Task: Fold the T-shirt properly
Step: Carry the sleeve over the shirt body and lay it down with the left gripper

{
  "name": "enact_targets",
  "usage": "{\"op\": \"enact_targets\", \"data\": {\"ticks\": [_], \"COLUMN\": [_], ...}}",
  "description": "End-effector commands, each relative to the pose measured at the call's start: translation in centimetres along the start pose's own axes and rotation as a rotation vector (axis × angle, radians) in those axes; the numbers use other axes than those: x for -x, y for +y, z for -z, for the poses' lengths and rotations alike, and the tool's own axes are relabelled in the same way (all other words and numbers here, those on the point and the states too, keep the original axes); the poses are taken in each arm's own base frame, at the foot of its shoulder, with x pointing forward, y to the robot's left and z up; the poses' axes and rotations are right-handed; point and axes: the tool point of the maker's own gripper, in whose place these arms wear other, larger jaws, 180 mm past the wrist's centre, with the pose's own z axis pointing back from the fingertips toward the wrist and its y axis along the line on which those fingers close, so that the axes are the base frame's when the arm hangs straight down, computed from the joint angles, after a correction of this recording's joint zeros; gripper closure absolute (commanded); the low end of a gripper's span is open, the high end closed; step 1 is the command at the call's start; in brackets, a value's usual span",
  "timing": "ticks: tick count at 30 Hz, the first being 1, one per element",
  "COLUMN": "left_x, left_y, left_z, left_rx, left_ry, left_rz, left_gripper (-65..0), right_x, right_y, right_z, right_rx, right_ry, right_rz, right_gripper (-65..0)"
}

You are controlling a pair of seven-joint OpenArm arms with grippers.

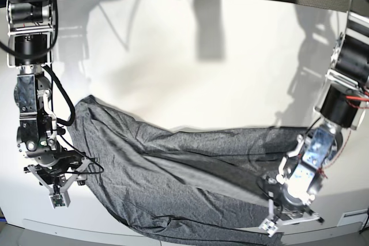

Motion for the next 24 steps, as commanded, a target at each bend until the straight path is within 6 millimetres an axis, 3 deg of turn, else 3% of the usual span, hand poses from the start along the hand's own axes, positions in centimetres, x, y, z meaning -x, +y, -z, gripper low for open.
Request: {"op": "enact_targets", "data": {"ticks": [1, 4, 9, 15, 20, 24], "left_x": [-1.3, 0.7, 2.0, -0.5, 0.6, 1.2], "left_y": [2.3, 1.6, 1.2, -2.8, -4.6, -4.6], "left_z": [-0.5, -0.6, -0.7, -0.3, 0.1, 0.2], "left_rx": [-0.039, -0.006, 0.014, 0.193, 0.152, 0.102], "left_ry": [-0.003, 0.107, 0.182, -0.008, -0.090, -0.109], "left_rz": [-0.029, -0.036, -0.027, -0.164, -0.061, -0.045], "left_gripper": [0.0, 0.0, 0.0, 0.0, 0.0, 0.0], "right_x": [-2.4, -2.4, -2.5, -2.5, -2.2, -2.2], "right_y": [-1.3, -1.3, -1.3, -1.3, -1.3, -1.2], "right_z": [-0.4, -0.4, -0.4, -0.4, -0.4, -0.4], "right_rx": [0.028, 0.028, 0.029, 0.028, 0.028, 0.025], "right_ry": [-0.063, -0.066, -0.069, -0.069, -0.051, -0.052], "right_rz": [0.002, 0.002, 0.002, 0.003, 0.002, 0.006], "right_gripper": [-28.3, -28.3, -28.4, -28.4, -28.4, -28.4]}}
